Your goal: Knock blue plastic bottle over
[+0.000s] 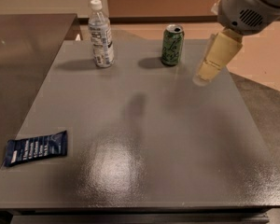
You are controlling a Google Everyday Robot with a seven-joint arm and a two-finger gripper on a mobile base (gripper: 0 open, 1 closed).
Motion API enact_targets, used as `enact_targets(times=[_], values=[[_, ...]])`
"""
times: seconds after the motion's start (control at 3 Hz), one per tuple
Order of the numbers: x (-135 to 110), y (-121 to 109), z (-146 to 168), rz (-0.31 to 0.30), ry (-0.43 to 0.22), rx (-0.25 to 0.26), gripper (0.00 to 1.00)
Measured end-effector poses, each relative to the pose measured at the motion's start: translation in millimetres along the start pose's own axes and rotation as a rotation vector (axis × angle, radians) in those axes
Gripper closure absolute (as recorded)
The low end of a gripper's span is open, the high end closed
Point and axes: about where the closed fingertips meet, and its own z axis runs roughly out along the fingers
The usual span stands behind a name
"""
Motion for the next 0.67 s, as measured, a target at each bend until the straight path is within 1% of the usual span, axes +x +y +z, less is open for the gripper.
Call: enact_targets(times=[0.33, 0.67], values=[[-46.0, -29.9, 17.9, 0.035, -0.1, 0.027, 0.0], [-92.9, -55.7, 46.5, 0.067, -0.178, 0.031, 0.0]])
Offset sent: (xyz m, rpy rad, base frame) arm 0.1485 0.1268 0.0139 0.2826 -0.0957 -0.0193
